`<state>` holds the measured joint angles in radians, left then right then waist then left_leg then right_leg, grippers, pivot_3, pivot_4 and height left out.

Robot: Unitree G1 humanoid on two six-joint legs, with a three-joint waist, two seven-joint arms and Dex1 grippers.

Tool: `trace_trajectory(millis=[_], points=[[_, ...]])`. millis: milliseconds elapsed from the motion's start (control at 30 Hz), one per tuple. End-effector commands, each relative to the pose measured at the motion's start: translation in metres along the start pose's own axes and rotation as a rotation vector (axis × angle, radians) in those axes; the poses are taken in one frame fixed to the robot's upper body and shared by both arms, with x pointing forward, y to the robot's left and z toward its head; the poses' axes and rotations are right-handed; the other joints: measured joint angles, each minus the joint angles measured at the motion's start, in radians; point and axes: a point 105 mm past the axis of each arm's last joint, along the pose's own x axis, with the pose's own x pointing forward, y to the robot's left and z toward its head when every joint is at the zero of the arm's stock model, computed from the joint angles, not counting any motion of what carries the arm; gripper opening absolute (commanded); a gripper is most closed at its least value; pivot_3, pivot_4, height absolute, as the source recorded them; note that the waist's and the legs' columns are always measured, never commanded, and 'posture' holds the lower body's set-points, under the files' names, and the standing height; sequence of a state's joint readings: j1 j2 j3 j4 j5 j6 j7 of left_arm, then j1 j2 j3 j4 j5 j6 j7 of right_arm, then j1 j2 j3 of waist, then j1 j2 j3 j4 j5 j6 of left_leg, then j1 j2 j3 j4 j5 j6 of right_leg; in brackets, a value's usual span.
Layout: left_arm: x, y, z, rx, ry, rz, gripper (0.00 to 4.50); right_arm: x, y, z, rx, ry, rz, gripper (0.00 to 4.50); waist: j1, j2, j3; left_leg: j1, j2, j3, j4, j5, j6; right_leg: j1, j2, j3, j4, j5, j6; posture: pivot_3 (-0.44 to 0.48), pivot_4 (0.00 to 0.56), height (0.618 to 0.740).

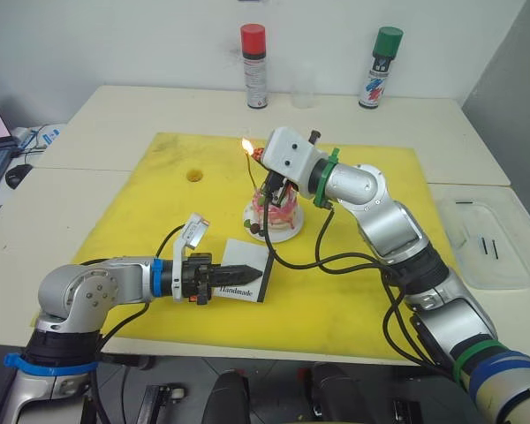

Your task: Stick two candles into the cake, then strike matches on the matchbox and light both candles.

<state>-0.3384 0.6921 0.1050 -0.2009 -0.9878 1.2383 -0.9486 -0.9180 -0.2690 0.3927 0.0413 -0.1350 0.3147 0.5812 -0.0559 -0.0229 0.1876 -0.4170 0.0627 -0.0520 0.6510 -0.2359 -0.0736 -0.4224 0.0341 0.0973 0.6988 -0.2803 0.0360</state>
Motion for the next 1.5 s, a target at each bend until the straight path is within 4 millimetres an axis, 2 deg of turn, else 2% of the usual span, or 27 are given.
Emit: trace_trajectory(millis=[33, 767, 967, 1033, 1133, 1233, 1300, 1400, 1500], points=[[0.002, -0.006, 0.006, 0.032, -0.011, -0.022, 0.00, -0.003, -0.013, 0.015, -0.030, -0.049, -0.037, 0.05, 0.000, 0.000, 0.000, 0.000, 0.000, 0.000, 0.000, 0.000, 0.000, 0.000, 0.000, 0.000, 0.000, 0.000, 0.000, 0.000, 0.150, 0.704], [0.003, -0.006, 0.008, 0.036, -0.007, -0.028, 0.00, -0.006, -0.007, 0.016, -0.019, -0.058, -0.009, 0.05, 0.000, 0.000, 0.000, 0.000, 0.000, 0.000, 0.000, 0.000, 0.000, 0.000, 0.000, 0.000, 0.000, 0.000, 0.000, 0.000, 0.150, 0.704], [0.003, -0.005, 0.008, 0.035, -0.008, -0.028, 0.00, -0.011, -0.032, 0.028, -0.009, -0.111, -0.121, 0.05, 0.000, 0.000, 0.000, 0.000, 0.000, 0.000, 0.000, 0.000, 0.000, 0.000, 0.000, 0.000, 0.000, 0.000, 0.000, 0.000, 0.150, 0.704], [0.004, -0.005, 0.008, 0.034, -0.008, -0.030, 0.00, -0.017, -0.048, 0.035, 0.011, -0.132, -0.177, 0.05, 0.000, 0.000, 0.000, 0.000, 0.000, 0.000, 0.000, 0.000, 0.000, 0.000, 0.000, 0.000, 0.000, 0.000, 0.000, 0.000, 0.150, 0.704], [0.006, -0.004, 0.008, 0.033, -0.008, -0.035, 0.00, -0.029, -0.070, 0.041, 0.038, -0.144, -0.244, 0.05, 0.000, 0.000, 0.000, 0.000, 0.000, 0.000, 0.000, 0.000, 0.000, 0.000, 0.000, 0.000, 0.000, 0.000, 0.000, 0.000, 0.150, 0.704], [0.007, -0.004, 0.008, 0.031, -0.008, -0.039, 0.00, -0.042, -0.085, 0.038, 0.061, -0.129, -0.292, 0.05, 0.001, 0.000, 0.000, 0.000, 0.000, 0.000, -0.001, 0.000, 0.000, 0.000, 0.000, 0.000, 0.000, 0.000, -0.001, 0.000, 0.150, 0.704], [0.008, -0.004, 0.007, 0.030, -0.008, -0.043, 0.00, -0.058, -0.099, 0.028, 0.087, -0.088, -0.343, 0.05, 0.003, 0.000, 0.000, 0.000, 0.000, 0.000, -0.002, 0.000, 0.000, 0.000, 0.000, 0.000, -0.001, 0.000, -0.001, 0.000, 0.150, 0.704], [0.011, -0.003, 0.007, 0.022, -0.012, -0.049, 0.00, -0.105, -0.120, -0.007, 0.176, 0.033, -0.470, 0.05, 0.015, 0.000, 0.000, 0.000, 0.000, 0.000, -0.002, 0.000, 0.000, 0.000, 0.000, 0.000, -0.001, 0.000, -0.001, 0.000, 0.150, 0.704], [0.014, -0.003, 0.006, 0.014, -0.018, -0.055, 0.00, -0.145, -0.126, -0.034, 0.251, 0.137, -0.561, 0.05, 0.023, 0.000, 0.000, 0.000, -0.001, 0.000, -0.003, 0.000, 0.000, 0.000, -0.001, 0.000, -0.002, 0.000, -0.001, 0.000, 0.150, 0.704]])
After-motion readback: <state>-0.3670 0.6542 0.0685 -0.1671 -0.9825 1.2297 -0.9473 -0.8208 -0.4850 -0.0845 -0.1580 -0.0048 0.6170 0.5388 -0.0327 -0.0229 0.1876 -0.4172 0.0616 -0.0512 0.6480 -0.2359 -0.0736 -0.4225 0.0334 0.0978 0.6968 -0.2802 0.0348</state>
